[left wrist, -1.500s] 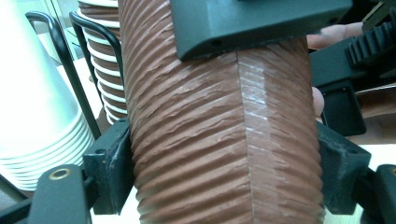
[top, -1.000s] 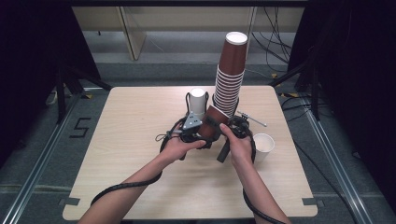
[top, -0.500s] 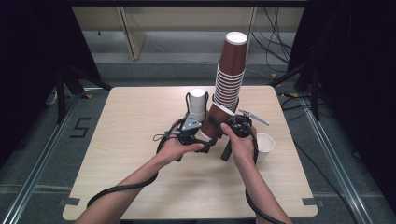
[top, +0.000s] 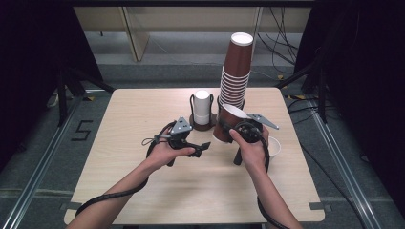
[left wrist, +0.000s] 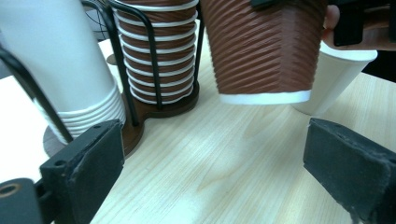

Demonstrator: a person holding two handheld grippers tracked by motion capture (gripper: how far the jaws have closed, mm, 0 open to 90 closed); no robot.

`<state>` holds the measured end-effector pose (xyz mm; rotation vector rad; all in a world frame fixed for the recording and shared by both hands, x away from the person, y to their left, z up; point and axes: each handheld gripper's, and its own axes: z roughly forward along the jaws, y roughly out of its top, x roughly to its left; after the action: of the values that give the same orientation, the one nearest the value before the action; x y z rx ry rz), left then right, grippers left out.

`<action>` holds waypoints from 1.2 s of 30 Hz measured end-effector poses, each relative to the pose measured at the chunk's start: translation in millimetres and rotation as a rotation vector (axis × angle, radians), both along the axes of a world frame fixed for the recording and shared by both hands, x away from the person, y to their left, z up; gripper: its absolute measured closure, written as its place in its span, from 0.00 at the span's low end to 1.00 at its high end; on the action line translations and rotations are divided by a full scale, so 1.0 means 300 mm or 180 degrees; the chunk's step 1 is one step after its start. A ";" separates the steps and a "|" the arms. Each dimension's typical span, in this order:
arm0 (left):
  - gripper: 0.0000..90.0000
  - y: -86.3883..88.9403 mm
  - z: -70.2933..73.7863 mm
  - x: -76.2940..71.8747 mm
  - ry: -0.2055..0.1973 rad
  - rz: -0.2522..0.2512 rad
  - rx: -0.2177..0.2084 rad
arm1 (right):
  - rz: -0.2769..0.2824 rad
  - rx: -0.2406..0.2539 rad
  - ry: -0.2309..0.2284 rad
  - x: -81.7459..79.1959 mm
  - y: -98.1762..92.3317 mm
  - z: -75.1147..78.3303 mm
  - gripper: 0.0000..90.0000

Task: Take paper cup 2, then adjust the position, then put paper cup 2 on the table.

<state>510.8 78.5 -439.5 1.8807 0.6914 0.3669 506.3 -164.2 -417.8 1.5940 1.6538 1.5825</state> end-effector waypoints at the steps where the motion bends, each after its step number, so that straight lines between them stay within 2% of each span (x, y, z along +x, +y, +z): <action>1: 0.06 0.006 0.002 -0.004 0.0001 0.0015 0.0030 | 0.0023 -0.0040 -0.0084 0.001 -0.002 0.000 0.21; 2: 0.06 0.008 0.000 -0.006 0.0000 -0.0001 -0.0010 | 0.0008 -0.0067 -0.0072 -0.005 0.000 0.004 0.21; 4: 0.06 0.016 0.002 -0.017 0.0007 0.0007 0.0011 | -0.0013 -0.0124 -0.0131 -0.012 0.003 0.010 0.21; 6: 0.06 0.026 -0.001 -0.021 0.0004 0.0017 -0.0011 | -0.0002 -0.0185 -0.0189 -0.016 0.007 0.012 0.20; 8: 0.06 0.035 -0.004 -0.020 0.0008 0.0029 -0.0045 | -0.0019 -0.0314 -0.0219 -0.018 0.011 0.012 0.20; 12: 0.06 0.050 -0.004 -0.019 0.0007 0.0059 -0.0077 | 0.0001 -0.0428 -0.0292 -0.019 0.011 0.013 0.20; 15: 0.06 0.056 -0.001 -0.020 -0.0004 0.0086 -0.0034 | -0.0026 -0.0354 -0.0265 -0.027 0.012 0.020 0.20; 17: 0.06 0.058 0.000 -0.020 -0.0015 0.0088 -0.0059 | 0.0016 -0.0451 -0.0344 -0.022 0.002 0.021 0.20; 18: 0.06 0.060 0.004 -0.024 -0.0016 0.0116 -0.0047 | 0.0026 -0.0474 -0.0355 -0.022 -0.001 0.021 0.20; 19: 0.06 0.062 0.004 -0.025 -0.0025 0.0108 -0.0071 | -0.0003 -0.0430 -0.0315 -0.024 0.001 0.020 0.20; 20: 0.06 0.063 0.006 -0.029 -0.0033 0.0132 -0.0063 | -0.0018 -0.0481 -0.0324 -0.025 -0.002 0.020 0.20; 21: 0.06 0.064 0.007 -0.030 -0.0041 0.0134 -0.0062 | 0.0005 -0.0455 -0.0325 -0.023 -0.001 0.016 0.20; 24: 0.06 0.072 0.006 -0.033 -0.0042 0.0155 -0.0069 | -0.0023 -0.0566 -0.0321 -0.020 0.000 0.004 0.20; 26: 0.06 0.079 0.002 -0.034 -0.0038 0.0161 -0.0104 | -0.0001 -0.0573 -0.0319 -0.022 0.009 -0.010 0.20; 27: 0.06 0.084 0.002 -0.035 -0.0032 0.0176 -0.0093 | -0.0019 -0.0652 -0.0344 -0.025 0.012 -0.017 0.20; 32: 0.06 0.101 -0.012 -0.033 -0.0010 0.0213 -0.0091 | 0.0018 -0.0834 -0.0421 -0.048 0.033 -0.051 0.20; 33: 0.06 0.102 -0.014 -0.033 -0.0009 0.0220 -0.0101 | 0.0029 -0.0937 -0.0481 -0.049 0.031 -0.055 0.20; 36: 0.06 0.110 -0.018 -0.033 -0.0015 0.0237 -0.0110 | 0.0007 -0.0963 -0.0515 -0.067 0.036 -0.074 0.20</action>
<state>501.1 111.6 -444.8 1.8244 0.7617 0.4043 486.1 -153.3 -439.9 1.2781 1.7110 1.3460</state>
